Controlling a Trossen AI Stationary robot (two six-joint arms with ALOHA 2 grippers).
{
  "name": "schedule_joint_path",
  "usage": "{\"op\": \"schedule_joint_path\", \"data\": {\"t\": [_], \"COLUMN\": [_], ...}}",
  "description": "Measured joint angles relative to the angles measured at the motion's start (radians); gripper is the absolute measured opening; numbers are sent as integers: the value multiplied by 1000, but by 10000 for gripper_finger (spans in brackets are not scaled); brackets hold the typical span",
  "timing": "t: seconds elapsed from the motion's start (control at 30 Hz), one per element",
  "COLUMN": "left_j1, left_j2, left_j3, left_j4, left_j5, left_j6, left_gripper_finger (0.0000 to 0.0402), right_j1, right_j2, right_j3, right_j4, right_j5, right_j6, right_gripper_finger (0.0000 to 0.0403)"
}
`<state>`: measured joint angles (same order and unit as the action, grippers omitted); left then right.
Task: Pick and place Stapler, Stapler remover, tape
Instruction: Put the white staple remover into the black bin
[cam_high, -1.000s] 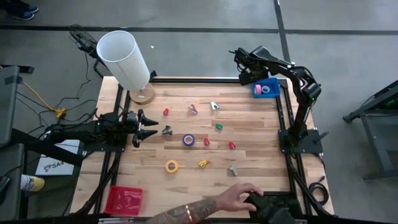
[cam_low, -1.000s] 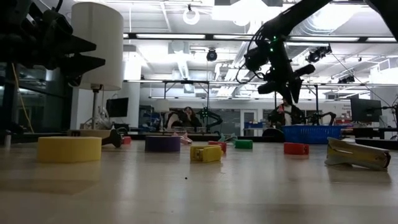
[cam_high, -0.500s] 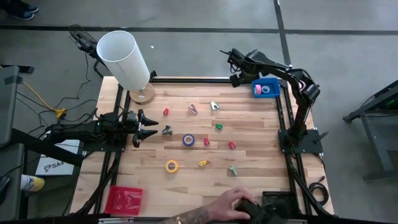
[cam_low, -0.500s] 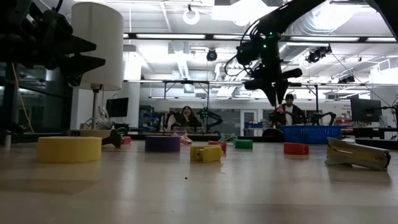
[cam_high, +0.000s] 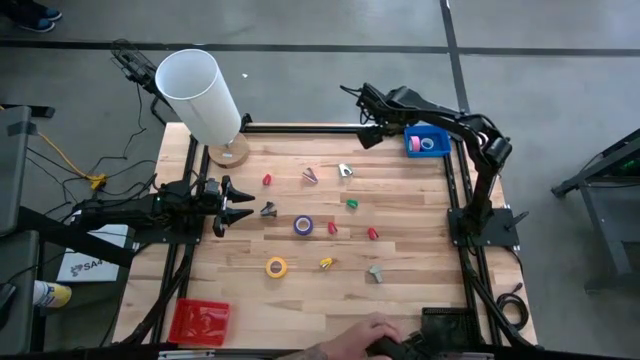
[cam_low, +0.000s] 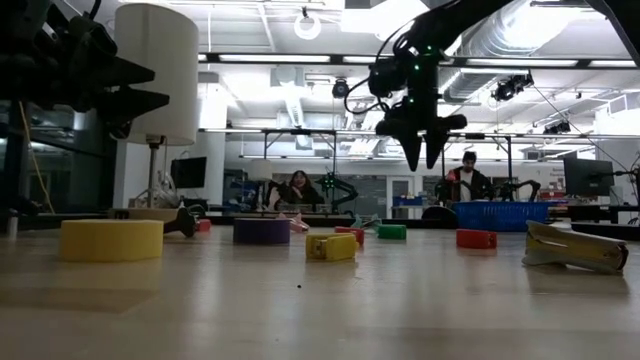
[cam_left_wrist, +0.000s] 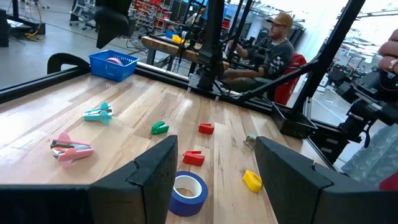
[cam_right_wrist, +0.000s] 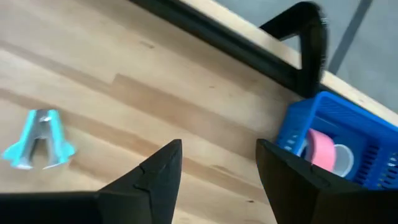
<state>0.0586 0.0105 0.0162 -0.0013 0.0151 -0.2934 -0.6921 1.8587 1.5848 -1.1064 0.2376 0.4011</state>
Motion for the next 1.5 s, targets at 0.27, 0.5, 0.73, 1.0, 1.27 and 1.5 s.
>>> {"op": "schedule_joint_path", "data": {"t": [0.27,0.5,0.73,1.0,1.27,1.5], "left_j1": [0,0,0,0,0,0], "left_j2": [0,0,0,0,0,0], "left_j3": [0,0,0,0,0,0], "left_j4": [0,0,0,0,0,0], "left_j5": [0,0,0,0,0,0], "left_j6": [0,0,0,0,0,0], "left_gripper_finger": [213,213,213,213,213,213], "right_j1": [26,57,68,137,277,424], "right_j2": [-25,-114,-205,-347,-432,-432], "right_j3": [-49,-165,-259,-421,-530,-569], "right_j4": [46,95,113,134,141,153], "right_j5": [-43,-64,-122,-200,-230,-276], "right_j6": [16,72,100,99,97,183], "right_gripper_finger": [196,195,195,195,195,195]}}
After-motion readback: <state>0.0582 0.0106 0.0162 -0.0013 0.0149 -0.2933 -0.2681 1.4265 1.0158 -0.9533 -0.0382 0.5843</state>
